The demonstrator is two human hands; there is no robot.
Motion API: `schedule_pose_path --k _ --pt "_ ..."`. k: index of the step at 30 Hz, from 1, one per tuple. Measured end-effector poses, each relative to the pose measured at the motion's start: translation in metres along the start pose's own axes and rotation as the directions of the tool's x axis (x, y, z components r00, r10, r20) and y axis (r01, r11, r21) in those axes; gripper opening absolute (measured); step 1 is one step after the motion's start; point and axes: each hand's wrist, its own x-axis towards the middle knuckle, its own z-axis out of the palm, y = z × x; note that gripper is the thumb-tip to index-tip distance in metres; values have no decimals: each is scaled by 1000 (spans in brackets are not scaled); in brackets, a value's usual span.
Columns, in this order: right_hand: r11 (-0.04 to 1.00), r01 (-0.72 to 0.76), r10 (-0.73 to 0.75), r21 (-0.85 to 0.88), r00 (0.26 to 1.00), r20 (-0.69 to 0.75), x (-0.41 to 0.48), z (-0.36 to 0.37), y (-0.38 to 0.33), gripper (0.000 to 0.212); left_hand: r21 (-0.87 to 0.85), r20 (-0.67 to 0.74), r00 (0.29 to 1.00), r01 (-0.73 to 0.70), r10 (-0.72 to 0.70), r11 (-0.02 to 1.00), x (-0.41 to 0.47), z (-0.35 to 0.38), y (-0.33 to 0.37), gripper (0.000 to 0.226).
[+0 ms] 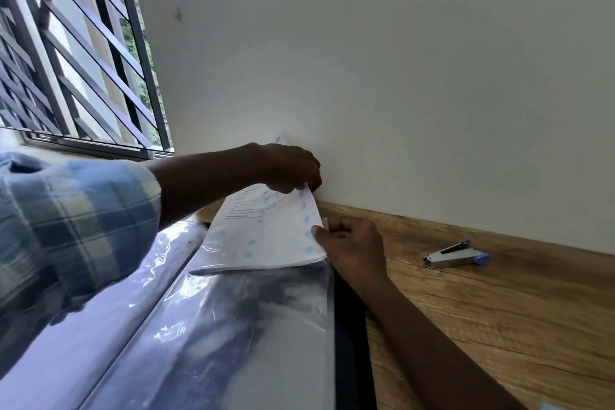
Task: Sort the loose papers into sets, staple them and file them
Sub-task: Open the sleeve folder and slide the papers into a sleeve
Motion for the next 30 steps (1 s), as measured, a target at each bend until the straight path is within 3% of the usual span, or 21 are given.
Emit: schedule_pose_path --k 7,10,13,16,21,25,27,30 --pt "1000 -24 25 -20 1000 9 1 -1 -1 23 -209 45 993 -95 107 973 12 -3 25 32" --pt "999 -35 35 4 999 5 2 -1 0 21 -263 -77 997 -12 -8 965 8 -3 11 50" --pt "999 -43 44 26 999 -7 2 -1 0 20 -332 -93 967 196 -239 923 9 9 -17 57" --pt "998 -48 48 32 999 -16 4 0 2 20 -518 -10 935 299 -355 802 15 24 -30 50" --pt "999 -53 54 10 998 -14 4 0 1 20 -722 114 931 317 -346 615 20 55 -26 38" --pt "997 -69 69 -18 997 -17 4 -1 1 21 -915 157 933 261 -325 308 5 72 -14 35" --pt "996 -84 83 -31 996 -24 5 -1 1 20 -914 138 938 245 -318 324 -10 71 -3 40" --pt "995 -95 94 -37 995 -28 6 -1 -3 17 -852 47 949 201 -311 484 -36 70 15 48"
